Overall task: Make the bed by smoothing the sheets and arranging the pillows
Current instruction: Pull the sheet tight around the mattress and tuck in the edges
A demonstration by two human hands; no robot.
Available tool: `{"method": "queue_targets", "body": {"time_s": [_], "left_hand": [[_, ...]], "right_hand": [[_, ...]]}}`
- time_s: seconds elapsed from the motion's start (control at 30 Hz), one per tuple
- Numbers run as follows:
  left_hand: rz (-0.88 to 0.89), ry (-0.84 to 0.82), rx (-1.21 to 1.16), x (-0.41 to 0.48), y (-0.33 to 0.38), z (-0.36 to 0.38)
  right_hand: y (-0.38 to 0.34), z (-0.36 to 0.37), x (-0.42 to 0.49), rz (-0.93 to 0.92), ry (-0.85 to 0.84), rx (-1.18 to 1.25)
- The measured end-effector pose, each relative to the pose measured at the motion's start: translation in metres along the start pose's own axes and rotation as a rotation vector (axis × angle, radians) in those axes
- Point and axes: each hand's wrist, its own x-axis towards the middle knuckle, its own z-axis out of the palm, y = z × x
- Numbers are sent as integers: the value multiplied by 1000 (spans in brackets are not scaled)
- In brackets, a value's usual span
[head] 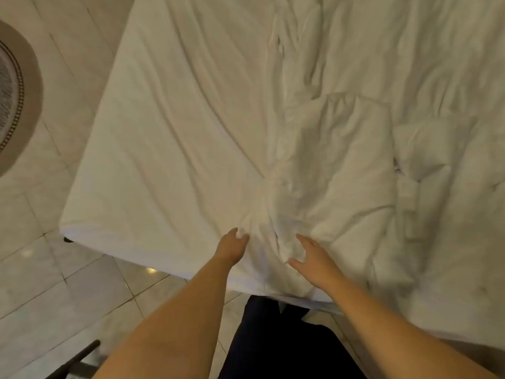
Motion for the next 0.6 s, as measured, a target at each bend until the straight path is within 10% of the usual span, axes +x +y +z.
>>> {"method": "queue_targets", "body": {"time_s": [0.6], "left_hand": [[15, 85, -94, 66, -15, 25]], "right_hand": [[16, 51, 60, 18, -109, 114]]}}
